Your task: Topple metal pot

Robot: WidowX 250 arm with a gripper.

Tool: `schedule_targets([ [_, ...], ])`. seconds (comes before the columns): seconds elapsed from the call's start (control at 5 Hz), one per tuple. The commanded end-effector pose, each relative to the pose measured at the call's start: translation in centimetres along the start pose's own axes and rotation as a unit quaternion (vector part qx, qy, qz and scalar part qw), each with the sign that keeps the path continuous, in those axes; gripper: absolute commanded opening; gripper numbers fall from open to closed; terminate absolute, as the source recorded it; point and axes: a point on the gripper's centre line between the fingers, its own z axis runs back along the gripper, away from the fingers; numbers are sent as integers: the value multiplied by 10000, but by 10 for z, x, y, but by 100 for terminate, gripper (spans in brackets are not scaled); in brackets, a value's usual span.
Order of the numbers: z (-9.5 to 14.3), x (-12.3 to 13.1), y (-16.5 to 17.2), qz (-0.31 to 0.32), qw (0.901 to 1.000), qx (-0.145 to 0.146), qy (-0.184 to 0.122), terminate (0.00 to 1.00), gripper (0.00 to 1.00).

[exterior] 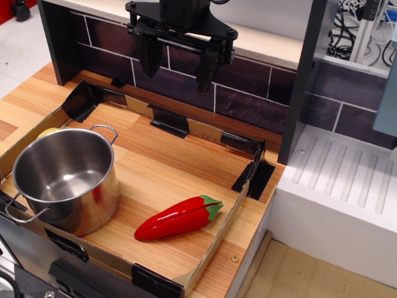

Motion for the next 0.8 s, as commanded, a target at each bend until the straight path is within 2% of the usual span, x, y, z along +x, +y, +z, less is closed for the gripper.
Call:
schedule_targets([
  [0.0, 0, 0, 0, 0, 10000, 0, 0, 0, 100],
  [0.4, 14, -37, 20, -349, 9992, 107, -185, 0, 100],
  [0.6, 20, -50, 41, -548, 9983, -89, -178, 0, 100],
])
